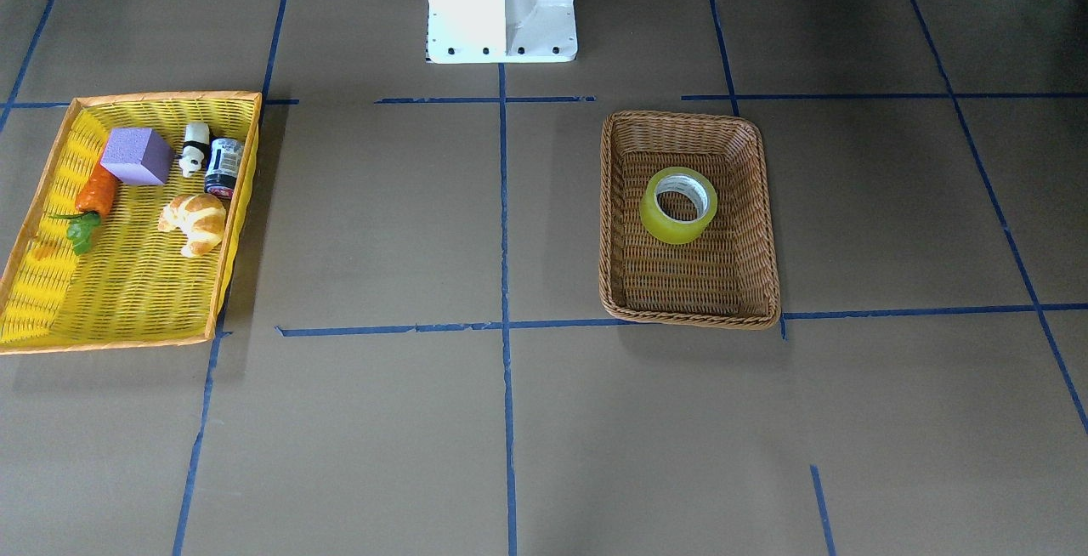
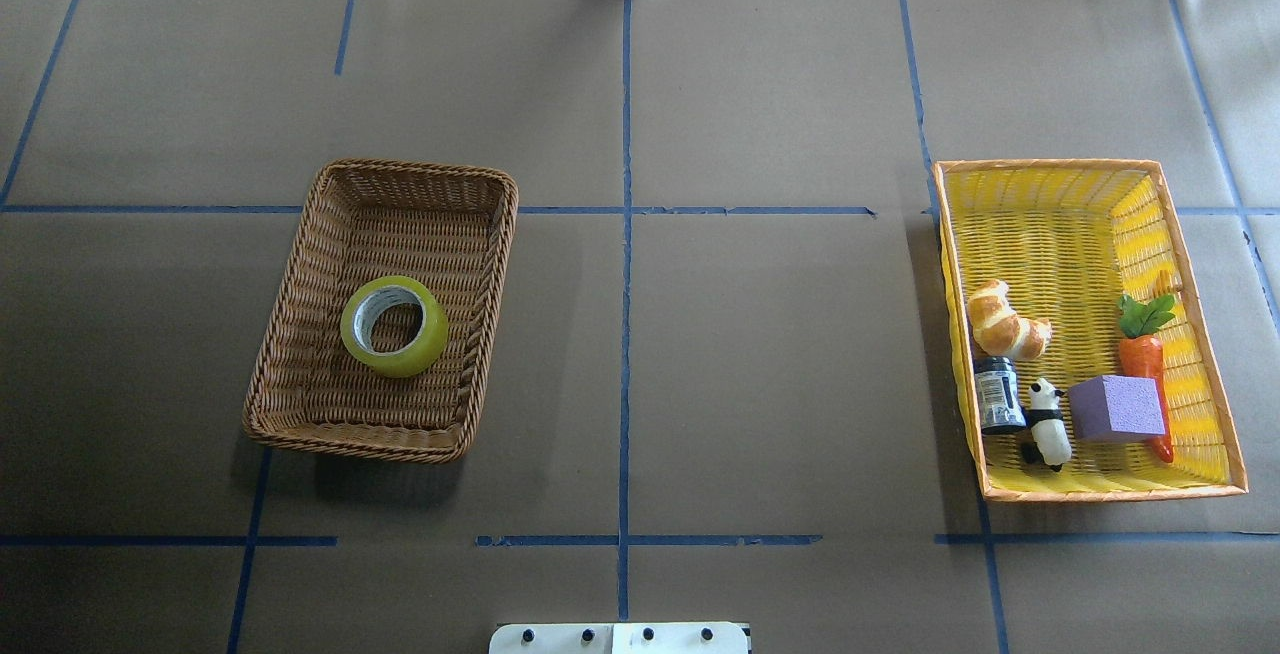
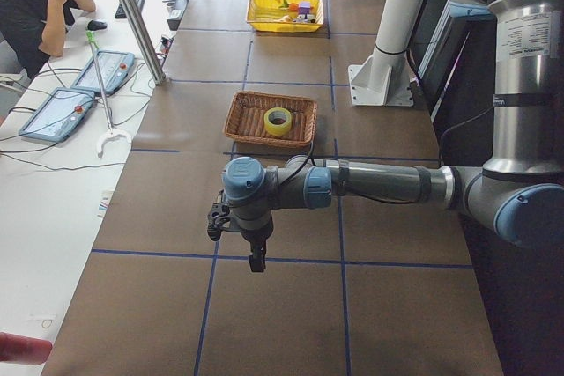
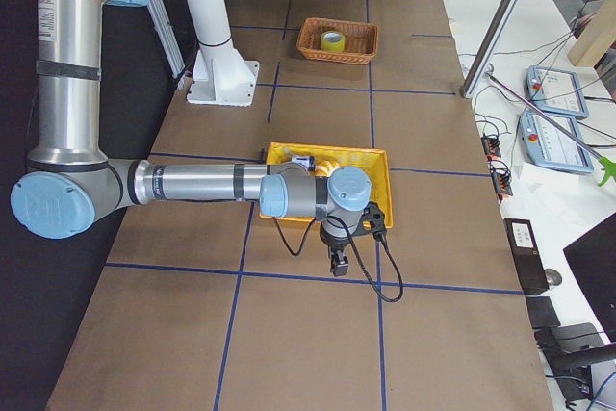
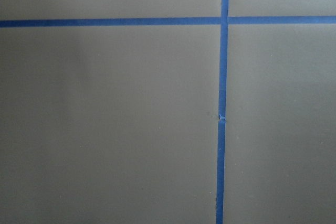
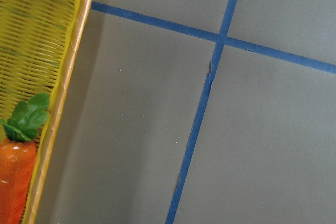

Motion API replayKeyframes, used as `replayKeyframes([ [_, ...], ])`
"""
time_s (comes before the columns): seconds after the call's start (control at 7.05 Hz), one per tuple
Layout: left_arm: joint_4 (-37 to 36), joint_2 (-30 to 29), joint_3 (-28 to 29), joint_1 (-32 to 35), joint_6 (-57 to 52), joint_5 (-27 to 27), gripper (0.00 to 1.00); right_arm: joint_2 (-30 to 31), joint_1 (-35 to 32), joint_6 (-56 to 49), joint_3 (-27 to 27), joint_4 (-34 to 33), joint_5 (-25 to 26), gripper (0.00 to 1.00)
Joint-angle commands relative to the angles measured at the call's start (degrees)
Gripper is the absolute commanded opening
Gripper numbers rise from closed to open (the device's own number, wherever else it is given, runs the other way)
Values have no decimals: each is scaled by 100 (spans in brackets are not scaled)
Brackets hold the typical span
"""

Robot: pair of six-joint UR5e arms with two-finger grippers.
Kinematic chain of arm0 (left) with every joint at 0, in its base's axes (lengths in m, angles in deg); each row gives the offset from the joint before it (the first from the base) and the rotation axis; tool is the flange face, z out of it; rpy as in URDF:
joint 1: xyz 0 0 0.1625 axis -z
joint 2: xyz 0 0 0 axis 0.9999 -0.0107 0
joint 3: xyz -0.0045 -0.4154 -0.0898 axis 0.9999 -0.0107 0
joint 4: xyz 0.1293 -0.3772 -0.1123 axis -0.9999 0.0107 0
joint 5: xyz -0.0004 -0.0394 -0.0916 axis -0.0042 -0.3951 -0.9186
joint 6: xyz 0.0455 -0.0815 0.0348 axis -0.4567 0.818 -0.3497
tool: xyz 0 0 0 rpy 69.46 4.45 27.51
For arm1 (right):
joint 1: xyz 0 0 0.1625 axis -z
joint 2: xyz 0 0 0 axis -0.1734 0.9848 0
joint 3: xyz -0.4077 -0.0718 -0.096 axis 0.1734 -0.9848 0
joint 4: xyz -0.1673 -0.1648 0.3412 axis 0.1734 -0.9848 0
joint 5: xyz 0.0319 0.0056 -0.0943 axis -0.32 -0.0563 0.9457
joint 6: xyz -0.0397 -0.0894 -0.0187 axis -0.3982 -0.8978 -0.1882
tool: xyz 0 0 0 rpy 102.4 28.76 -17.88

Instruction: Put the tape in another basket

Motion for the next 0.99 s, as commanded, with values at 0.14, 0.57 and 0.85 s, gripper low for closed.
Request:
replayKeyframes([
  [0.14, 9, 13, -20, 9, 10, -12, 100, 0, 0, 14, 17, 0, -9, 100],
  [0.57, 9, 4, -29, 0, 10, -12, 100, 0, 0, 14, 26, 1, -9, 100],
  [0.85, 9, -14, -38, 0, 10, 5, 100, -18, 0, 23, 61, 1, -53, 100],
])
